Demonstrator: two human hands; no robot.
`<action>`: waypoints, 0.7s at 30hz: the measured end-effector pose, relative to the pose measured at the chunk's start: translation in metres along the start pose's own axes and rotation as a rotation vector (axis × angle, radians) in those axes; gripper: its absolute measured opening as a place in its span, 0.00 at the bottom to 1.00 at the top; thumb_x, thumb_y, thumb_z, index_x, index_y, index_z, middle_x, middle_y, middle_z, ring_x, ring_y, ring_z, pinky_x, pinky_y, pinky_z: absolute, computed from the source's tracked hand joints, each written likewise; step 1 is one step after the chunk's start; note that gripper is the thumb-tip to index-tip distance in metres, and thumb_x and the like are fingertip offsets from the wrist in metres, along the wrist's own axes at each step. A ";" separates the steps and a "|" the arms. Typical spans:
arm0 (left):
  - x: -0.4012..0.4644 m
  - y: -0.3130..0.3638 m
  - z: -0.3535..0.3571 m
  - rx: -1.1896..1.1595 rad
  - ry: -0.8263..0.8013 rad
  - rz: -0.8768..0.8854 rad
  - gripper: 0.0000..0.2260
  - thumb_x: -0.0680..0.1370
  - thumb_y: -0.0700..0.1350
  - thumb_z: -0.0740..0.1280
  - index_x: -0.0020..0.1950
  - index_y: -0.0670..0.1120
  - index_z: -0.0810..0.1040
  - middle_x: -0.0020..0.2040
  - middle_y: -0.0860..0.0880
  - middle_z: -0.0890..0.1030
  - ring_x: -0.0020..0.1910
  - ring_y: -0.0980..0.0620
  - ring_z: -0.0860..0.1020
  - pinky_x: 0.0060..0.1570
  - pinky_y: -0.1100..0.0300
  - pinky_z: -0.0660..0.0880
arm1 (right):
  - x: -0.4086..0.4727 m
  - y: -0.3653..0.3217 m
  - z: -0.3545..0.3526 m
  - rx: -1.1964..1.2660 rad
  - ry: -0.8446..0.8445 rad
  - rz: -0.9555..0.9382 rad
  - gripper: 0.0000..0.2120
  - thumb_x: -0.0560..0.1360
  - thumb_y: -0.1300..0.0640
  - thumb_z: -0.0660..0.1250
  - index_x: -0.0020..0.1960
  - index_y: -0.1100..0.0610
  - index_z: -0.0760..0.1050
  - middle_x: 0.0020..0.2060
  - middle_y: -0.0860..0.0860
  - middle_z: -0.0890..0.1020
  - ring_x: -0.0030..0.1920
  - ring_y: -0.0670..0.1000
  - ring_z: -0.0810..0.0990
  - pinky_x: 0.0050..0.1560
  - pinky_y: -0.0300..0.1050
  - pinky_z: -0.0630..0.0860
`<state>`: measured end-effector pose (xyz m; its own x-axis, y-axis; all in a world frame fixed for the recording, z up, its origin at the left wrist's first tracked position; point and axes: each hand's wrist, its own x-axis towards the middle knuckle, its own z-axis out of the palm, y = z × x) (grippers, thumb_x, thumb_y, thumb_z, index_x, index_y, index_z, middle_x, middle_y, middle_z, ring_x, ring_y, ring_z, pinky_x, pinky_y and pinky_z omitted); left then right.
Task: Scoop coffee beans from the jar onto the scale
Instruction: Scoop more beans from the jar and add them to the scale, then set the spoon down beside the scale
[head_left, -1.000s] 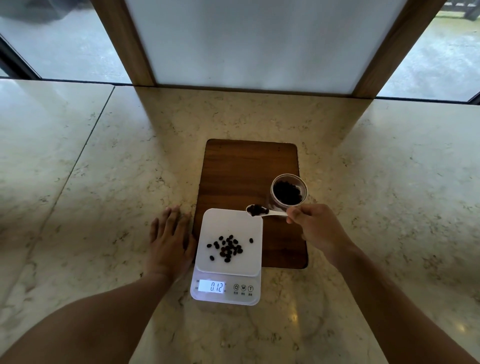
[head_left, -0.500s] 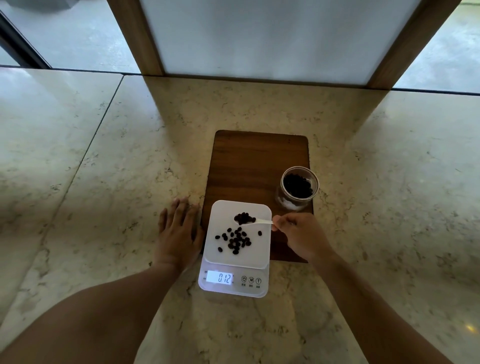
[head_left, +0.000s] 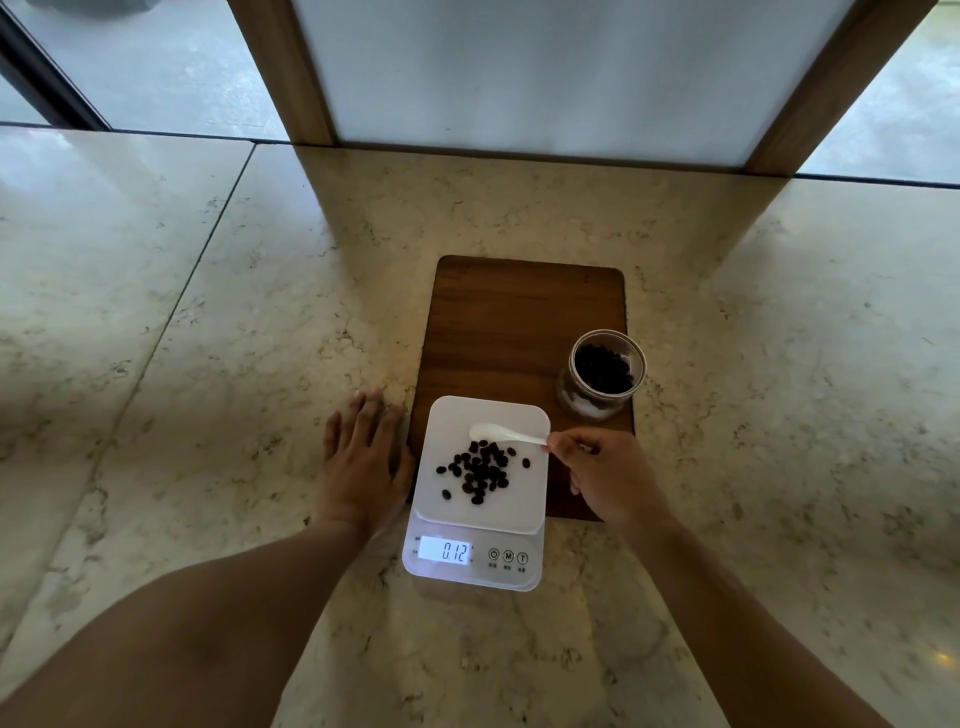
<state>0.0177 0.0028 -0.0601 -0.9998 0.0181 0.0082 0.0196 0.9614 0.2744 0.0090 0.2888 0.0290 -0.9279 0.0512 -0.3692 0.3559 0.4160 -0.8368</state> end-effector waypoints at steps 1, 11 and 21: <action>0.000 -0.001 0.000 0.003 -0.001 0.001 0.26 0.79 0.57 0.51 0.75 0.49 0.63 0.80 0.44 0.59 0.80 0.47 0.48 0.77 0.44 0.46 | 0.000 0.000 0.000 0.003 0.002 -0.003 0.10 0.78 0.51 0.67 0.43 0.53 0.85 0.20 0.47 0.75 0.21 0.43 0.70 0.23 0.31 0.66; 0.000 0.001 -0.002 0.016 -0.007 0.003 0.27 0.79 0.57 0.49 0.76 0.48 0.62 0.80 0.43 0.59 0.80 0.46 0.48 0.77 0.43 0.47 | -0.005 0.013 0.000 0.037 0.076 -0.007 0.09 0.77 0.49 0.67 0.44 0.48 0.85 0.21 0.39 0.76 0.23 0.40 0.71 0.30 0.39 0.67; 0.000 -0.001 0.000 0.020 -0.001 0.011 0.27 0.79 0.57 0.50 0.76 0.48 0.63 0.79 0.43 0.59 0.80 0.46 0.49 0.77 0.43 0.48 | -0.028 0.037 0.004 -0.108 0.293 -0.104 0.07 0.81 0.53 0.61 0.46 0.52 0.74 0.28 0.47 0.79 0.27 0.43 0.77 0.29 0.35 0.72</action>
<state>0.0173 0.0015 -0.0601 -0.9995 0.0292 0.0098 0.0307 0.9664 0.2552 0.0486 0.2993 0.0069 -0.9568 0.2554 -0.1389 0.2581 0.5259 -0.8104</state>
